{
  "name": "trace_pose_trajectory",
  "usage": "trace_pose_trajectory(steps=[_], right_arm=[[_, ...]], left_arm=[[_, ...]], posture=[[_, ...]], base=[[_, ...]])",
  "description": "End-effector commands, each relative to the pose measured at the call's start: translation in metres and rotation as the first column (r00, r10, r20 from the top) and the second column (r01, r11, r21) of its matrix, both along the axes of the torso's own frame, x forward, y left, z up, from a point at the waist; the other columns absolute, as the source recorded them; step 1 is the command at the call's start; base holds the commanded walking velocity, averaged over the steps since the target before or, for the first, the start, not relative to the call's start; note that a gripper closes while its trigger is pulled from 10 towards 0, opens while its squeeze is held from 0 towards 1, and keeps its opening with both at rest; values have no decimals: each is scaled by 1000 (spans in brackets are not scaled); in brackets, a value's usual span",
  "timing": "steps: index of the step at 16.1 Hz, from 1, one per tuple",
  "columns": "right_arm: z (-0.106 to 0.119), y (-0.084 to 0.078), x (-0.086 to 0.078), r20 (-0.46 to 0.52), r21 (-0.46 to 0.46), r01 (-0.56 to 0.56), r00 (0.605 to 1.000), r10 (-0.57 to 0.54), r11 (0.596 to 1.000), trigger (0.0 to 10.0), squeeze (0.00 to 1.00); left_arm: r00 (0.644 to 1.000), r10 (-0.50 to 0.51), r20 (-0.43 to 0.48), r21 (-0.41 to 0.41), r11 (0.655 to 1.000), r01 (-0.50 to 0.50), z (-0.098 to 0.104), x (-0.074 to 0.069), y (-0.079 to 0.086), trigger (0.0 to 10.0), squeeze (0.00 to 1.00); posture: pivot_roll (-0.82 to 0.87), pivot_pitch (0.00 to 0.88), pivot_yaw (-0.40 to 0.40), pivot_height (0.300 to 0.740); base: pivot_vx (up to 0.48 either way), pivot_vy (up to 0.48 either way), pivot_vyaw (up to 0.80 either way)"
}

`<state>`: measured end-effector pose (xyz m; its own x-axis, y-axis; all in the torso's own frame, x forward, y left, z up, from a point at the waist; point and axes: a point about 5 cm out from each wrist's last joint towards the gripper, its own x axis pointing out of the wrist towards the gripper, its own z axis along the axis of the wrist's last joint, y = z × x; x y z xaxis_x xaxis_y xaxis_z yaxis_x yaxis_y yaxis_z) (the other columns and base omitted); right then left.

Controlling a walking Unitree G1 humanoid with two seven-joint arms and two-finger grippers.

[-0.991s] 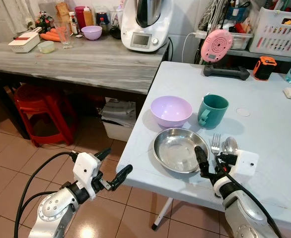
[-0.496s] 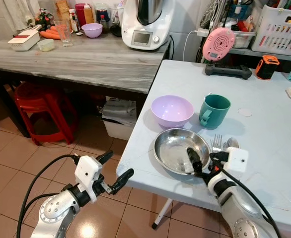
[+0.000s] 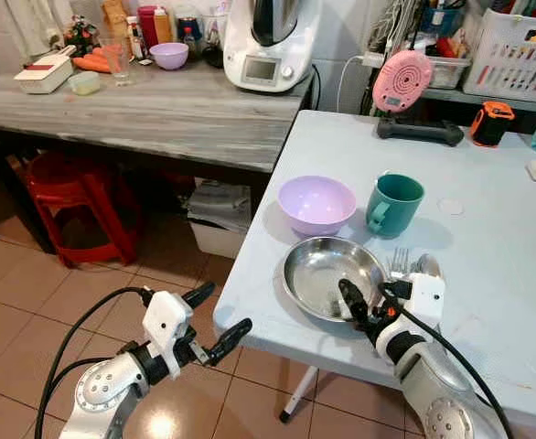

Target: Setting the table

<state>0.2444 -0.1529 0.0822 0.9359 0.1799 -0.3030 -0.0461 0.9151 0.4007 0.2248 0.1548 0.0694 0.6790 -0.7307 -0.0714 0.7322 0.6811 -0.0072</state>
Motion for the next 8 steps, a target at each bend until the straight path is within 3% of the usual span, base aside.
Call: trace_pose_trajectory(steps=[1, 8], right_arm=[[0, 1, 2, -11, 13, 1, 1000, -1, 1000, 0, 0], [-3, 3, 4, -55, 68, 8, 998, -5, 998, 0, 0]], left_arm=[[1000, -21, 14, 5, 1000, 21, 3, 2, -1, 10000, 0], [995, -99, 27, 50, 994, 98, 5, 0, 0, 10000, 0]], posture=[[-10, 0, 3, 740], [-4, 0, -2, 740]], base=[[0, 0, 0], [0, 0, 0]])
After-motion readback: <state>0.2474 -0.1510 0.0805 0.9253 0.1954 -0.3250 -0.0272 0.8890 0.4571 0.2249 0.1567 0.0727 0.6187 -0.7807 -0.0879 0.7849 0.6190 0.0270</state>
